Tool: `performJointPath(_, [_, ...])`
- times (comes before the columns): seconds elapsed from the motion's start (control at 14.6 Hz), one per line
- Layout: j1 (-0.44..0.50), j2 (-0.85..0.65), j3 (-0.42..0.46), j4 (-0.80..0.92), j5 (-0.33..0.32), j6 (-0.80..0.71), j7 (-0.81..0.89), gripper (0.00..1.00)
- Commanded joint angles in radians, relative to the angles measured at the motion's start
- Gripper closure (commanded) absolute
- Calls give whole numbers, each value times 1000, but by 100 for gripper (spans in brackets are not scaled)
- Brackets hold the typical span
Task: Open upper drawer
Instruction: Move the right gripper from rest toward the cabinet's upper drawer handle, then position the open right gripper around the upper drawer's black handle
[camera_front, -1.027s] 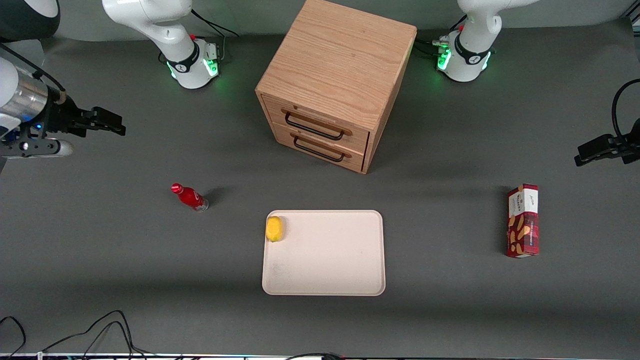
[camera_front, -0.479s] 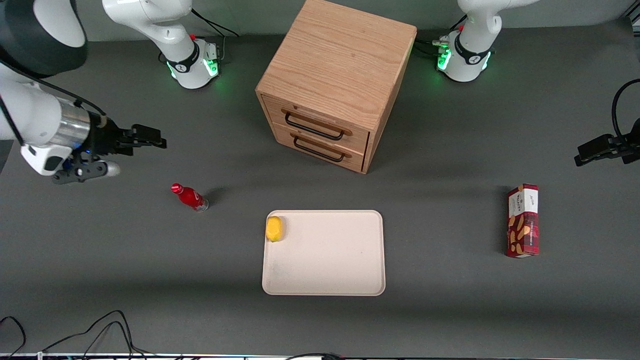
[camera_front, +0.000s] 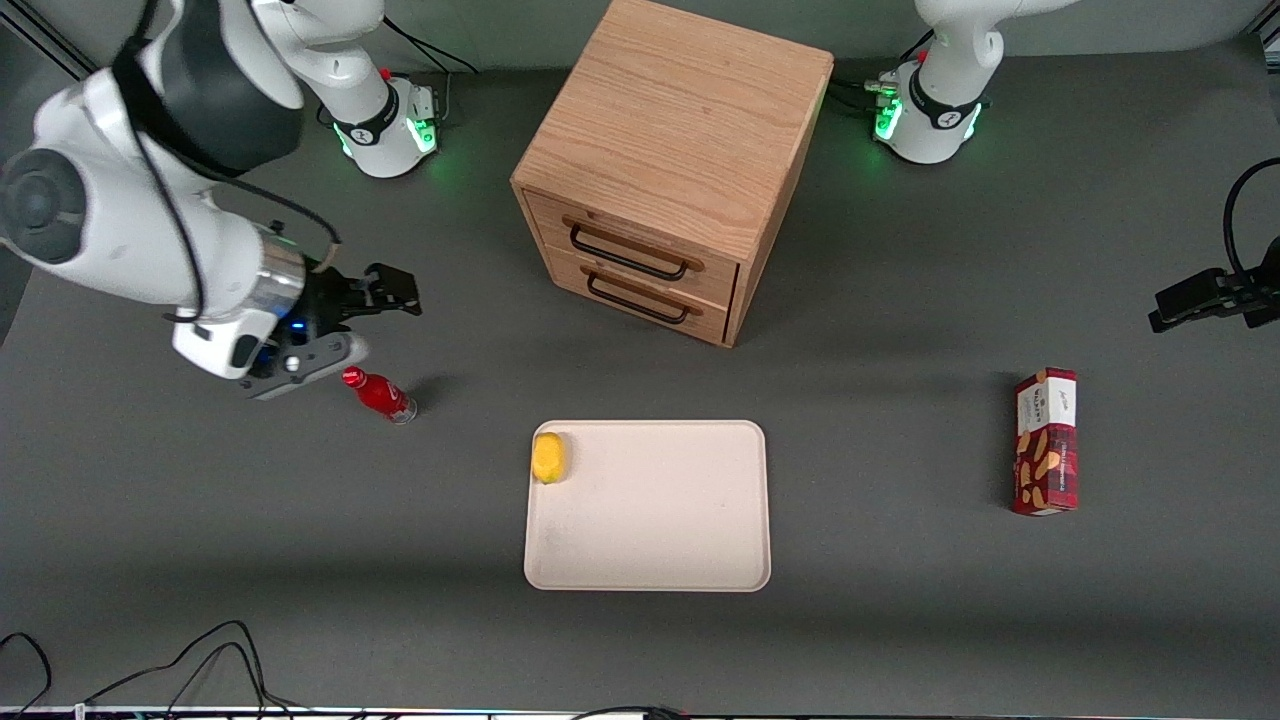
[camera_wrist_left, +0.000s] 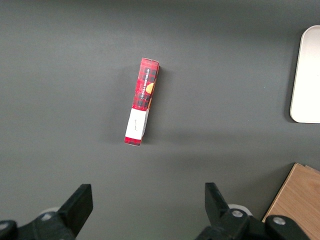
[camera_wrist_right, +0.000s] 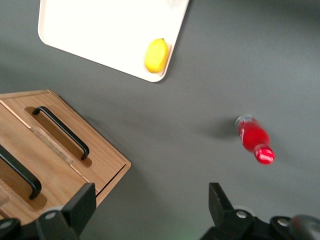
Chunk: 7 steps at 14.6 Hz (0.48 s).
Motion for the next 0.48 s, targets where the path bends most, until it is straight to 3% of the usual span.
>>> performJointPath(0.0, [20, 103, 76, 112, -54, -5, -51, 0])
performJointPath(0.14, [89, 146, 87, 156, -98, -5, -82, 0])
performJointPath(0.41, [167, 229, 101, 231, -72, 20, -97, 0])
